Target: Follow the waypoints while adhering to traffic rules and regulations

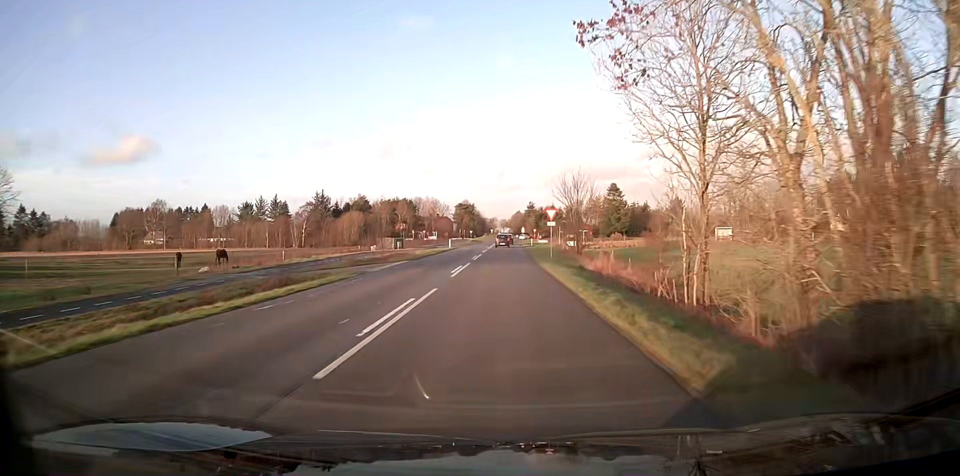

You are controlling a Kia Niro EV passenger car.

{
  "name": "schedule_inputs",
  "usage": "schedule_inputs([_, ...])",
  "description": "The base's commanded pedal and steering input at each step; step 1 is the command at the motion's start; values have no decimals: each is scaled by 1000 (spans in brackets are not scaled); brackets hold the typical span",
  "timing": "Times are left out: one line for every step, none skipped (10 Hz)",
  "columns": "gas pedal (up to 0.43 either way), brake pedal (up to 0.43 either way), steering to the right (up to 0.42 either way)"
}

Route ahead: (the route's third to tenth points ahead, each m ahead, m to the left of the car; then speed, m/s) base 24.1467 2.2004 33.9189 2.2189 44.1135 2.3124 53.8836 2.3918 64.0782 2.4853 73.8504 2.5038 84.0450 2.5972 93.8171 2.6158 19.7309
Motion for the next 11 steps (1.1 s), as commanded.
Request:
schedule_inputs([87,0,0])
schedule_inputs([87,0,0])
schedule_inputs([87,0,0])
schedule_inputs([87,0,0])
schedule_inputs([87,0,1])
schedule_inputs([87,0,0])
schedule_inputs([98,0,0])
schedule_inputs([98,0,0])
schedule_inputs([98,0,0])
schedule_inputs([98,0,1])
schedule_inputs([98,0,1])
